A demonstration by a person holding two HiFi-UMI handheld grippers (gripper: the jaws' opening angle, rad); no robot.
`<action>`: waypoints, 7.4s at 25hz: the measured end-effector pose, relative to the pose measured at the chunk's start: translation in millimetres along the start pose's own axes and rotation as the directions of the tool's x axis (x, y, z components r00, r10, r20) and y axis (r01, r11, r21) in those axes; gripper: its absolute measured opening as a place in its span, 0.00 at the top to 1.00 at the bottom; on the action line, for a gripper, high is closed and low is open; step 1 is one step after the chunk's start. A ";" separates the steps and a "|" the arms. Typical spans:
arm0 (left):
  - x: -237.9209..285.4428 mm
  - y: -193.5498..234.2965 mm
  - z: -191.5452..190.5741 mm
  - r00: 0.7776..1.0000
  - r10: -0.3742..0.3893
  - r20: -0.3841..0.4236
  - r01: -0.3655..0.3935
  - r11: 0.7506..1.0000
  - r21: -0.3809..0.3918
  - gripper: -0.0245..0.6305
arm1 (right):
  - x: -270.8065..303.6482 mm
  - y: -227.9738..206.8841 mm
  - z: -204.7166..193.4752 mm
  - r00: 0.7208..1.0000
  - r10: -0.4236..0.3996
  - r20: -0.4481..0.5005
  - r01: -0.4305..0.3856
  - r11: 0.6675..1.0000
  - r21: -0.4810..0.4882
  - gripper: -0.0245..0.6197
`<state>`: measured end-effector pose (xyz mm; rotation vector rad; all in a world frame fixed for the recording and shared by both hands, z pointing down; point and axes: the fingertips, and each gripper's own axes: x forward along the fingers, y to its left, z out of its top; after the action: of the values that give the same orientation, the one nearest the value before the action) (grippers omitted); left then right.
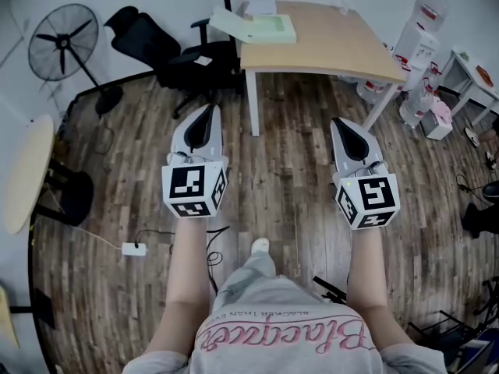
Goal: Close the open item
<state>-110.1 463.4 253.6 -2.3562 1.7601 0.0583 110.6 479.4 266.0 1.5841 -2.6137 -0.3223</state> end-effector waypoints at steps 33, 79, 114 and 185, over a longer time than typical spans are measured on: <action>242.1 117.7 -64.0 1.000 0.016 -0.005 -0.016 0.998 -0.065 0.94 | 256.6 -85.6 -35.0 0.999 -0.039 -0.003 0.039 0.999 -0.026 0.96; 624.6 315.0 -179.6 0.958 0.249 -0.142 -0.265 0.958 -0.107 0.94 | 674.9 -285.8 -103.8 0.998 0.049 -0.051 -0.049 0.999 0.011 0.96; 646.8 430.9 -383.3 0.796 0.331 -0.507 -0.482 0.852 -0.201 0.94 | 858.6 -201.2 -241.9 0.863 0.326 -0.386 -0.341 0.939 0.031 0.96; 840.6 194.5 -376.2 0.831 -0.198 -0.519 0.075 0.966 -0.249 0.94 | 778.0 -367.7 -243.0 0.919 0.142 -0.369 -0.159 0.987 -0.016 0.96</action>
<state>-84.2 -452.5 469.4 -2.8632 1.8736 -0.5165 107.1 -406.7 385.8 1.2724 -2.3971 -0.0642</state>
